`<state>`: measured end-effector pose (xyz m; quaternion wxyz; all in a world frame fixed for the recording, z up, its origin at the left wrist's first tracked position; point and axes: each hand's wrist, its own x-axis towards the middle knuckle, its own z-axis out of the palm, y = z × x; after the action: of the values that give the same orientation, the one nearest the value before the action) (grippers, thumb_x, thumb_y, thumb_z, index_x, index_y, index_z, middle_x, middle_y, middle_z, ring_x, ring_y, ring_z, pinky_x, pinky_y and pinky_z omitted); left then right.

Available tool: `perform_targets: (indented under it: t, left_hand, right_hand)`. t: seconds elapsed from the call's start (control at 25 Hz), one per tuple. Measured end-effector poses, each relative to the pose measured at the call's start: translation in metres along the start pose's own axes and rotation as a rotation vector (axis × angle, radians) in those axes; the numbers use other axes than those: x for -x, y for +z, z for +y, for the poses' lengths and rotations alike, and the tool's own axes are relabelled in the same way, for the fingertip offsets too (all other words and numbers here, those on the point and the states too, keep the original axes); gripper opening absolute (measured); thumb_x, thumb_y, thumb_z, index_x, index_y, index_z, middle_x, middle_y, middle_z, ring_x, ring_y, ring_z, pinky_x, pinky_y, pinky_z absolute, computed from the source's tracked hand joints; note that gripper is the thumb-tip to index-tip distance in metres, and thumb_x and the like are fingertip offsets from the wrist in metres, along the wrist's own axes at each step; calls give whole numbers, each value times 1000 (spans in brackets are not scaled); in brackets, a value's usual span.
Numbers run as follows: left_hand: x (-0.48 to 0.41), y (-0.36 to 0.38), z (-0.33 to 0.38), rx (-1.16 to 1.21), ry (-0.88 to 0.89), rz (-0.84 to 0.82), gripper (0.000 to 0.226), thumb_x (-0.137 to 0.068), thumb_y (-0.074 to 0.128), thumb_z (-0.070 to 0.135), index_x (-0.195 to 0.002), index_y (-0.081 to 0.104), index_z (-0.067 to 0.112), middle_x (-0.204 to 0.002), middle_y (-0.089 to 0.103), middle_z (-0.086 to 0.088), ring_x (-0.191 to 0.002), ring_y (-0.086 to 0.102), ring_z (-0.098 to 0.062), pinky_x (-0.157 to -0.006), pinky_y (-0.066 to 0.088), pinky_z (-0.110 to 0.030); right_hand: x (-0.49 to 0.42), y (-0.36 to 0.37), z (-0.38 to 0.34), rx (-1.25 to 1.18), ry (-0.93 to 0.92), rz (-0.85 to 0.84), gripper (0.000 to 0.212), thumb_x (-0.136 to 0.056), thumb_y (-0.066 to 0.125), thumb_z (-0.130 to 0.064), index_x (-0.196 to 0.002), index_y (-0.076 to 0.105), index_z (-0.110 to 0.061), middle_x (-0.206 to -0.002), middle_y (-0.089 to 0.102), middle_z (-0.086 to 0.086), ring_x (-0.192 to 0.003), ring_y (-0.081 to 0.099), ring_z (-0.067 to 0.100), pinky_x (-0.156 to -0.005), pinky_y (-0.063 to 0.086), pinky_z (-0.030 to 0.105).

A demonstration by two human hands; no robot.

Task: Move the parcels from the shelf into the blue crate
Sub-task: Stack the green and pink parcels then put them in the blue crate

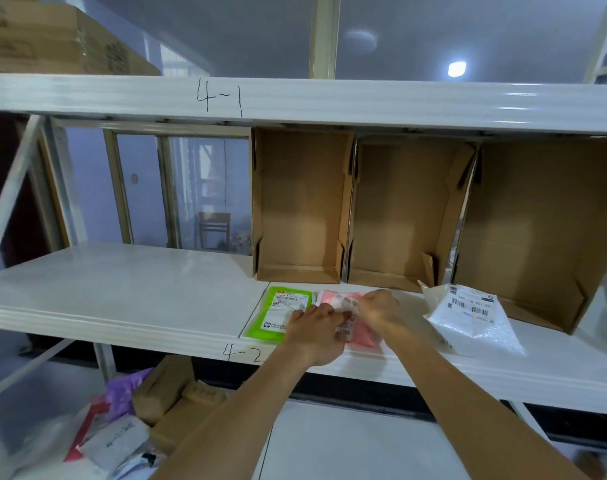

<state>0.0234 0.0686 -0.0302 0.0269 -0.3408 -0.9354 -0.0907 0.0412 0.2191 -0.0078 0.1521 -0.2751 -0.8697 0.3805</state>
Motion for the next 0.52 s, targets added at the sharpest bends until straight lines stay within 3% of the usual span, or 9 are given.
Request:
perform_targets:
  t: [0.08, 0.12, 0.2, 0.24, 0.32, 0.4, 0.52]
  left_hand:
    - [-1, 0, 1, -25, 2, -50, 56, -103, 37, 40, -159, 31, 41, -165, 32, 0, -151, 29, -28, -119, 21, -51]
    - [-2, 0, 2, -34, 1, -74, 57, -104, 34, 39, -160, 29, 40, -166, 30, 0, -151, 27, -28, -120, 21, -51]
    - [-3, -1, 4, -41, -8, -109, 57, -104, 29, 41, -161, 28, 33, -166, 30, -1, -152, 25, -28, -122, 20, -51]
    - [-4, 0, 5, -45, -13, -120, 58, -104, 28, 42, -160, 29, 28, -164, 33, -1, -153, 25, -27, -123, 19, -51]
    - [-3, 2, 7, -70, -24, -147, 63, -102, 29, 41, -162, 26, 20, -163, 34, -2, -154, 24, -23, -125, 15, -50]
    - [-1, 4, 8, -80, -46, -162, 67, -103, 25, 39, -166, 16, 18, -170, 24, -2, -158, 16, -19, -128, 7, -48]
    - [-3, 5, 7, -66, -84, -177, 67, -104, 13, 42, -167, 4, 21, -175, 6, 1, -161, 2, -15, -128, -2, -48]
  right_hand:
    - [-2, 4, 9, 168, -71, 35, 26, -87, 59, -27, -98, 74, -8, -96, 73, 11, -89, 68, 29, -76, 56, 35]
    - [-1, 6, 11, 243, -116, 50, 30, -87, 59, -26, -108, 71, -8, -112, 71, 12, -101, 66, 29, -86, 56, 36]
    - [9, 9, 9, 395, -282, 83, 48, -92, 52, -24, -139, 54, -11, -151, 45, 11, -138, 42, 29, -112, 37, 37]
    - [14, 12, 7, 469, -412, 87, 53, -96, 46, -25, -148, 44, -16, -162, 30, 7, -148, 27, 28, -119, 26, 38]
    - [20, 16, 5, 555, -588, -33, 51, -103, 32, -29, -153, 36, -24, -167, 21, 1, -153, 16, 23, -125, 12, 41]
    - [17, 20, 11, 601, -488, -246, 53, -104, 20, -34, -154, 35, -26, -167, 22, -3, -153, 16, 18, -125, 8, 44]
    - [8, 14, 12, 667, -339, -340, 49, -97, 23, -37, -135, 51, -25, -151, 44, -2, -143, 34, 21, -120, 17, 52]
